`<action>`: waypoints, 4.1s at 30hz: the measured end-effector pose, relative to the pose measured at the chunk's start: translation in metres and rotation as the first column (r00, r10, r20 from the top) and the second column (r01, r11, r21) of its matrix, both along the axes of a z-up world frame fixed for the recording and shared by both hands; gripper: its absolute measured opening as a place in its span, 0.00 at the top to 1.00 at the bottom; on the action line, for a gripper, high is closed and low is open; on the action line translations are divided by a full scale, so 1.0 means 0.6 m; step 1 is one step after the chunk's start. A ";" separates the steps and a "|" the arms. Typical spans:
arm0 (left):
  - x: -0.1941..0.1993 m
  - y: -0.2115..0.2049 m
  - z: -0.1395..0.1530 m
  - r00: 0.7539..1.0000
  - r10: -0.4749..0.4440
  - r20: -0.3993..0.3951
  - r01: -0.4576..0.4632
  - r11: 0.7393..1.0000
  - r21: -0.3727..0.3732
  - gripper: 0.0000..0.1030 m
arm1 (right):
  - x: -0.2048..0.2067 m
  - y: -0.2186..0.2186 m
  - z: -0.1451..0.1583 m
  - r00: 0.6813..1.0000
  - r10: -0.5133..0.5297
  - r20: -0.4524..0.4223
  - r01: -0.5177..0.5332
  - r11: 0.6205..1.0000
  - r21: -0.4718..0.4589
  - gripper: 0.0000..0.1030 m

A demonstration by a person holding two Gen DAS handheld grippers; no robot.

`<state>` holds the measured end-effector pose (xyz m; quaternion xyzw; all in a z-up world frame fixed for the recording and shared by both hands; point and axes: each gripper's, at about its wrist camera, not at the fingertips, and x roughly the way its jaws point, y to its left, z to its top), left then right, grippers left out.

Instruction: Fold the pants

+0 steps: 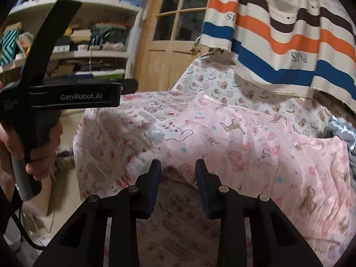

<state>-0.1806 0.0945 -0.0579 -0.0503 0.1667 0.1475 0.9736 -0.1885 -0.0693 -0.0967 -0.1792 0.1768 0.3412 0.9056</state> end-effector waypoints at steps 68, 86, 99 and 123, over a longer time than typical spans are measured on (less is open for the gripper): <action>0.640 -0.041 0.198 0.917 -0.267 -0.296 0.209 0.954 -0.213 0.99 | 0.063 -0.197 0.095 0.978 -0.194 -0.082 0.210 0.865 0.457 0.93; 0.672 -0.497 0.199 0.741 -0.603 -0.296 0.567 0.798 -0.205 0.99 | 0.005 -0.343 0.063 0.885 -0.455 -0.101 0.447 0.768 0.458 0.93; 0.693 -0.620 0.152 0.694 -0.628 -0.352 0.589 0.777 -0.225 0.99 | 0.011 -0.392 0.018 0.836 -0.512 -0.195 0.538 0.700 0.469 0.93; 0.691 -0.681 0.140 0.673 -0.640 -0.371 0.615 0.763 -0.199 0.99 | -0.013 -0.387 0.007 0.812 -0.551 -0.192 0.574 0.698 0.429 0.93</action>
